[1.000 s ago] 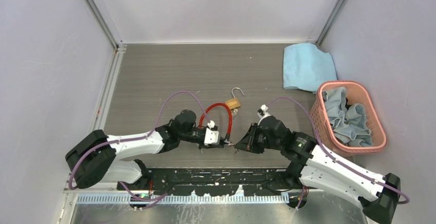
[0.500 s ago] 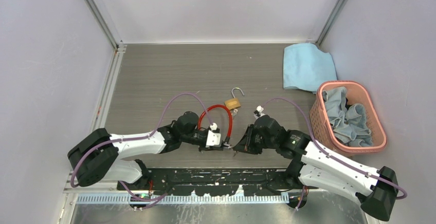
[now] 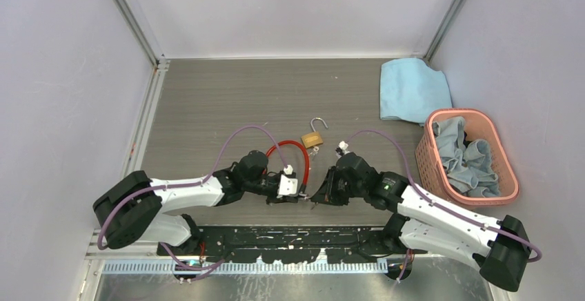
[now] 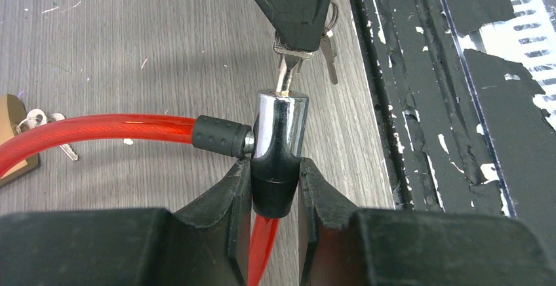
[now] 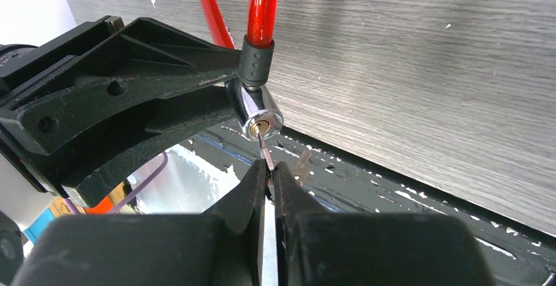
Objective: Unlock with the key
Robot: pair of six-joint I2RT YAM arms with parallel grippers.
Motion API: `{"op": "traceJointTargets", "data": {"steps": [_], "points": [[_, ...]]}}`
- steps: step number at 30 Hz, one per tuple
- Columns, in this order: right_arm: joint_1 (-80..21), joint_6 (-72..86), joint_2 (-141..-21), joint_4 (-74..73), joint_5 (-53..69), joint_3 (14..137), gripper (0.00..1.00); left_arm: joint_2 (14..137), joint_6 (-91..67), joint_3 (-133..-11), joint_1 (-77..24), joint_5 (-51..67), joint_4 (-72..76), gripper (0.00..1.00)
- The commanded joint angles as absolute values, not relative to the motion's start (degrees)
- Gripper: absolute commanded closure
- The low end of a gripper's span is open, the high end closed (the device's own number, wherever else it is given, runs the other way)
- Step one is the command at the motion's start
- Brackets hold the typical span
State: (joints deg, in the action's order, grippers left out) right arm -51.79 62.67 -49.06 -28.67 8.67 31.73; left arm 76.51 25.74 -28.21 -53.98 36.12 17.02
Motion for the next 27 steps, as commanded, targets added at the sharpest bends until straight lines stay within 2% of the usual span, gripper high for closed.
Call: {"op": "traceJointTargets", "data": {"steps": [1, 11, 23, 27], "points": [[-51.9, 59.9, -50.2, -21.2, 8.2, 32.3, 0.99, 74.7, 23.3, -32.5, -55.0, 40.1, 28.2, 1.00], [-51.9, 59.1, -48.2, -20.6, 8.5, 30.6, 0.99, 69.1, 18.9, -28.4, -54.3, 39.5, 35.9, 1.00], [-51.9, 55.2, -54.1, -20.0, 11.7, 34.0, 0.99, 65.5, 18.1, -27.8, -54.3, 42.2, 35.0, 1.00], [-52.0, 51.3, -53.6, -15.7, 15.4, 33.8, 0.98, 66.5, 16.3, -28.5, -54.3, 43.1, 36.7, 1.00]]}}
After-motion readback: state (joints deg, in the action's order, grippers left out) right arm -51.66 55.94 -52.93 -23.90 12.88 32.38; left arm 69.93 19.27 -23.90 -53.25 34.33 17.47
